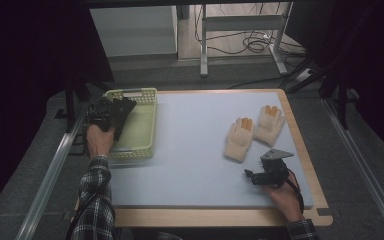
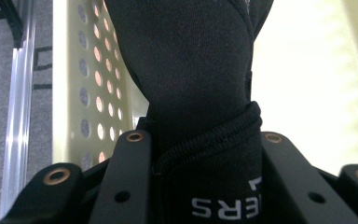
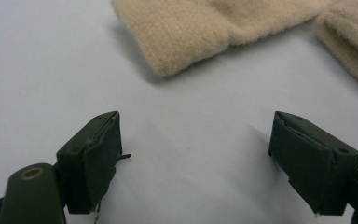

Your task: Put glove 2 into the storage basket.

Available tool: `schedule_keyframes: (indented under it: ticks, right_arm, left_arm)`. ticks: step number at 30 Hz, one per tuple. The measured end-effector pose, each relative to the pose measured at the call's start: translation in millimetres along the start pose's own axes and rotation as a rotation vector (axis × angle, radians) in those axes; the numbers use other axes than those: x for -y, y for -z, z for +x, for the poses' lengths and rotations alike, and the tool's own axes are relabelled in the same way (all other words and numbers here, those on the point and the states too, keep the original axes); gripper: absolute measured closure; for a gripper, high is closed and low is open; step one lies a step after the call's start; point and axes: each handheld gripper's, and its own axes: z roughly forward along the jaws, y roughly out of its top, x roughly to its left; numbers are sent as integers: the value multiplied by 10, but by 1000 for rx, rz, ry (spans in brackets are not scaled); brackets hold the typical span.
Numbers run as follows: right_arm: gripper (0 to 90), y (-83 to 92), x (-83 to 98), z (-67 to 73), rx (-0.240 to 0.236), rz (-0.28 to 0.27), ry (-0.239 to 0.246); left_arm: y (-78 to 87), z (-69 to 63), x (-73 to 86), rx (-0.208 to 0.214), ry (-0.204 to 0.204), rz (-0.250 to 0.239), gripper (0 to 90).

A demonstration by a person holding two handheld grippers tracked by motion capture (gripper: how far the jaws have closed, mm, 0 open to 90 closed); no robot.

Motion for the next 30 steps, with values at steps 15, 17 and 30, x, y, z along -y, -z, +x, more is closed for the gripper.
schedule_keyframes:
  ticks: [15, 17, 30]
  right_arm:
    - [167, 0, 0, 1, 0, 0, 1]
    - [167, 0, 1, 0, 0, 0, 1]
    - [167, 0, 0, 1, 0, 0, 0]
  left_arm:
    - [-228, -65, -60, -36, -16, 87, 290]
    - [-200, -60, -57, -28, -11, 75, 247]
    - [143, 32, 2, 74, -14, -48, 180]
